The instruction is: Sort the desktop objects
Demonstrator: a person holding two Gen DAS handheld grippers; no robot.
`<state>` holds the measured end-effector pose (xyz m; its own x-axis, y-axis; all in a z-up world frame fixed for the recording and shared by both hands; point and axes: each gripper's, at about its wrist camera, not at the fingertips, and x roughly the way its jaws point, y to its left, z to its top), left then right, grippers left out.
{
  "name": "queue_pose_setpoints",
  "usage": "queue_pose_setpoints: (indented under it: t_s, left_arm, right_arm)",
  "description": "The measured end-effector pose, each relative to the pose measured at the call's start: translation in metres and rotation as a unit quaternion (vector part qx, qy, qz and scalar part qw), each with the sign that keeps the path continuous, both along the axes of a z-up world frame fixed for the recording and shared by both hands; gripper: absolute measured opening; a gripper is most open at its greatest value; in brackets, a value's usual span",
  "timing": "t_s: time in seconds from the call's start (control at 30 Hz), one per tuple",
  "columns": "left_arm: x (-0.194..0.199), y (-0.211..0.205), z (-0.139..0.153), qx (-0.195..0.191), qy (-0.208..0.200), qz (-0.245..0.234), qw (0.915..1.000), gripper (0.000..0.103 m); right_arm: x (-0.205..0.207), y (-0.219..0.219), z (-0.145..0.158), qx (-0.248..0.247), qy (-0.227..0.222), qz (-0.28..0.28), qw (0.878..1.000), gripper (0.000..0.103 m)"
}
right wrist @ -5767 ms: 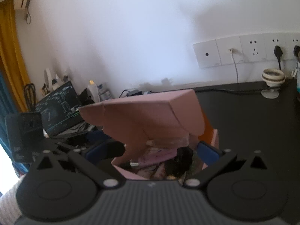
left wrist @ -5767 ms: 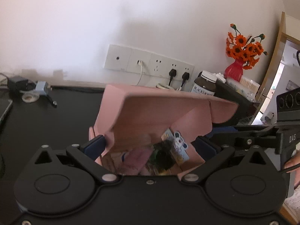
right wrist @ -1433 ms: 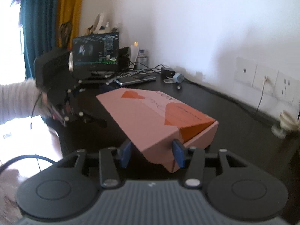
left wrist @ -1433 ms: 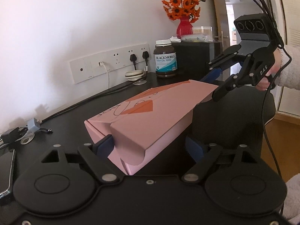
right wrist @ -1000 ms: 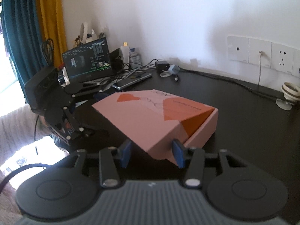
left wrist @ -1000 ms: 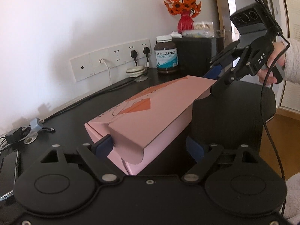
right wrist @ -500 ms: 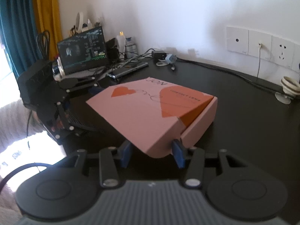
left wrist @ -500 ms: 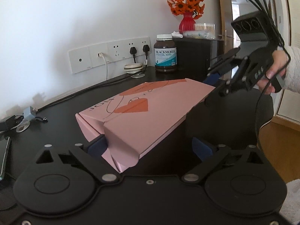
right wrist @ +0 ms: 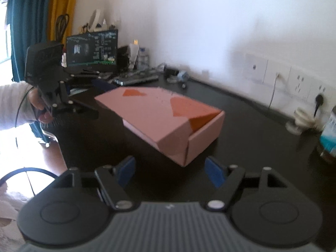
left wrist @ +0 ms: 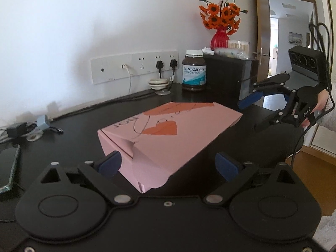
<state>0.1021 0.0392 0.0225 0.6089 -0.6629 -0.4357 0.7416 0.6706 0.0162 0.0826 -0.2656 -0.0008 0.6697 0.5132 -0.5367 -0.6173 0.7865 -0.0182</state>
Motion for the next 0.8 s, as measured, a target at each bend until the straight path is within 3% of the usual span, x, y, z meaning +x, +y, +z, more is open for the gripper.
queue_pose_setpoints:
  t_s: [0.07,0.17,0.23,0.33,0.47,0.8]
  left_arm:
    - [-0.003,0.002,0.005,-0.002,-0.006,0.002,1.0,0.097]
    - [-0.005,0.002,0.019,-0.026,-0.019,0.016,0.9993,0.098]
    - [-0.003,-0.002,0.025,-0.039,-0.039,0.05,0.9972,0.098]
    - [-0.001,-0.011,0.026,-0.034,-0.068,0.094,0.9927,0.099]
    - [0.005,-0.019,0.022,-0.023,-0.088,0.132,0.987,0.099]
    - [0.033,-0.025,0.003,-0.01,-0.056,0.169,0.9839,0.099]
  right_arm:
    - [-0.008,-0.001,0.006,-0.004,-0.031,0.006,1.0,0.073]
    - [-0.012,-0.007,0.019,0.038,-0.067,0.014,0.997,0.074]
    - [-0.005,-0.009,0.025,0.074,-0.076,-0.01,0.994,0.077]
    - [0.016,-0.001,0.025,0.069,-0.083,-0.072,0.992,0.079]
    - [0.038,0.003,0.011,0.069,-0.049,-0.107,0.991,0.079]
    - [0.05,-0.001,-0.022,0.077,-0.001,-0.126,0.989,0.079]
